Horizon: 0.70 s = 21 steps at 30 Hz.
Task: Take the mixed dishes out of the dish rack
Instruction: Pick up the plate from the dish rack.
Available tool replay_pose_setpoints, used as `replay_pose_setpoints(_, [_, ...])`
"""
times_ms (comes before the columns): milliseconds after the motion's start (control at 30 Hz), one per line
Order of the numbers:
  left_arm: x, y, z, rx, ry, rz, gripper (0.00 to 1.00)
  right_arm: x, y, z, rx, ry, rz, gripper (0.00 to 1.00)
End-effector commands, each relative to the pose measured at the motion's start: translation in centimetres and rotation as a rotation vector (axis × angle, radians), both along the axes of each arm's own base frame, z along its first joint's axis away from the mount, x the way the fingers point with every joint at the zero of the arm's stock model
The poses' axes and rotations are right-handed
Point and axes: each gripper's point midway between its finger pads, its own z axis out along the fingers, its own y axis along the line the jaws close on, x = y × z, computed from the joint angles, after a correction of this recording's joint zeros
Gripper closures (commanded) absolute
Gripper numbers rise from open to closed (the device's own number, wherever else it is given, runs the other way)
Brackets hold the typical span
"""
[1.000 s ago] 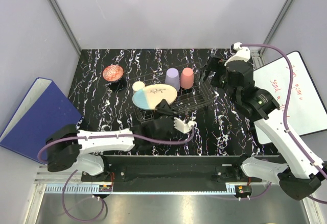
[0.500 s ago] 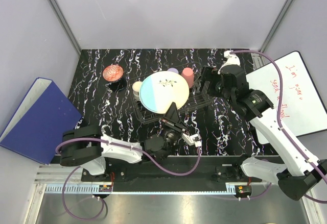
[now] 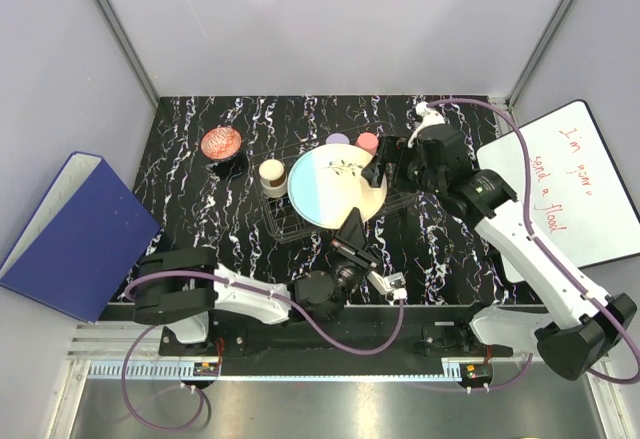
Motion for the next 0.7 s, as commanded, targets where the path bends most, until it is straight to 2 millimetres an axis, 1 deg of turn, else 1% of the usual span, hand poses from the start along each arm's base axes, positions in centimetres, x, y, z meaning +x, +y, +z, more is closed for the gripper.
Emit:
replay_pose_setpoints(0, [-1.5,2.7,9.6,-0.508,-0.108,-0.034,1.0,0.7,1.7,-0.2,0.046,-0.001,0.056,0.06])
replay_pose_setpoints(67, [-1.8,2.5,9.7,-0.512,-0.108,-0.042,1.0,0.9,1.9,-0.6,0.05,0.007,0.057,0.07])
replay_pose_setpoints(200, [-2.3,2.4,10.6,-0.548,-0.102,-0.059,1.0,1.0,2.2,-0.6,0.069,0.007,0.07,0.09])
replay_pose_setpoints(333, [-3.0,2.5,11.7,-0.621,-0.078,-0.086,1.0,0.8,2.6,0.1,0.132,-0.027,0.093,0.14])
replay_pose_setpoints(367, [-3.1,2.6,11.9,-0.637,-0.073,-0.089,1.0,0.4,2.7,0.8,0.169,-0.04,0.105,0.15])
replay_pose_setpoints(400, [-3.2,2.5,12.2,-0.646,-0.072,-0.092,1.0,0.5,2.8,0.8,0.195,-0.052,0.106,0.16])
replay_pose_setpoints(433, [-3.3,2.6,12.3,-0.653,-0.071,-0.095,1.0,0.6,2.6,1.1,0.217,-0.062,0.1,0.22])
replay_pose_setpoints(467, [-3.4,2.6,12.5,-0.657,-0.073,-0.101,1.0,0.1,2.8,1.7,0.261,-0.066,0.116,0.27])
replay_pose_setpoints(500, [-3.4,2.5,12.5,-0.656,-0.074,-0.102,1.0,0.1,2.9,1.7,0.287,-0.075,0.123,0.34])
replay_pose_setpoints(533, [-3.4,2.5,12.5,-0.652,-0.076,-0.102,1.0,0.2,2.8,1.8,0.303,-0.076,0.122,0.46])
replay_pose_setpoints(567, [-3.4,2.4,12.5,-0.651,-0.078,-0.105,1.0,0.0,3.0,1.9,0.322,-0.073,0.128,0.68])
replay_pose_setpoints(667, [-3.4,2.2,12.3,-0.642,-0.08,-0.105,1.0,-0.3,2.9,1.7,0.324,-0.071,0.132,1.0])
